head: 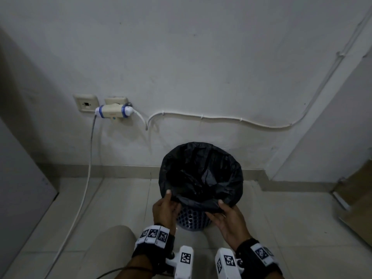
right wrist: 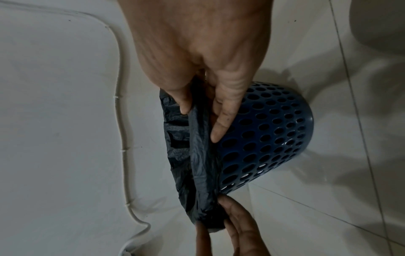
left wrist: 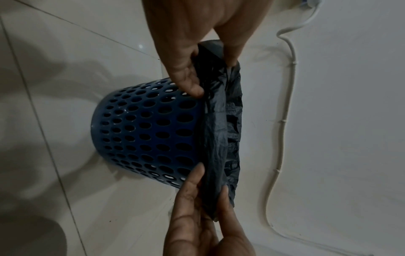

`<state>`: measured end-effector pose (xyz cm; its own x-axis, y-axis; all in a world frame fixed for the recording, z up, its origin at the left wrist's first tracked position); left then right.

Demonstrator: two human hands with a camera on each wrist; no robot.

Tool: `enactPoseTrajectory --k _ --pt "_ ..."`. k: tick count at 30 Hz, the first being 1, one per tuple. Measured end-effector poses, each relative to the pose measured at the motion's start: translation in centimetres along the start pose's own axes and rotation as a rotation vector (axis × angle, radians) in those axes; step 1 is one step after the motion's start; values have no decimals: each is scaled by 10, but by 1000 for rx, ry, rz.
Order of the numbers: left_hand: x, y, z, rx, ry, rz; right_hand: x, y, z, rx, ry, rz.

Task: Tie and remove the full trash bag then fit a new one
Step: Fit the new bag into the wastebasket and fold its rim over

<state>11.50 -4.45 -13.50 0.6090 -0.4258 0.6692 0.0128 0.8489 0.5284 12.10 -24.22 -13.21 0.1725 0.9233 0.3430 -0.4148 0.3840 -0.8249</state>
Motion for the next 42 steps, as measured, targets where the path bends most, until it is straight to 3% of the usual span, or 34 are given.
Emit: enactPoseTrajectory --k 5,9,12,16,22,30,37,39,42 --pt "-11 -3 -10 -74 135 -8 -1 -1 2 -9 -15 8" --pt "-10 1 -18 -104 121 -44 0 -2 3 -10 -32 -3" --pt "-4 8 -17 -84 89 -6 1 -3 3 -11 -51 -15" --pt "5 20 -12 -6 -24 -171 4 -3 3 -14 -76 -34" --pt "5 22 -27 80 48 -284 3 -5 4 -12 -93 -34" --pt "11 23 -27 -167 -23 -256 3 -8 10 17 -86 -41" --pt "0 24 -32 -14 -9 -275 8 -1 17 47 -59 -36" --pt "3 28 -28 -41 -45 -287 10 1 18 49 -32 -44" --pt "10 33 -21 -196 -139 -332 10 4 20 58 -2 -33"
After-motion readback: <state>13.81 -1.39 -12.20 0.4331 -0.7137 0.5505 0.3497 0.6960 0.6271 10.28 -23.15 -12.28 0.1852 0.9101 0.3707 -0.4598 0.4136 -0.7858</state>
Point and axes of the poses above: each hand's wrist, its own z-axis away from the middle knuckle, its own x-axis out of the palm, y = z × x, the point moved 4 cm from there along -z, towards the middle knuckle, and after that the axes turned 14 degrees about z, right-handed, at the moved point
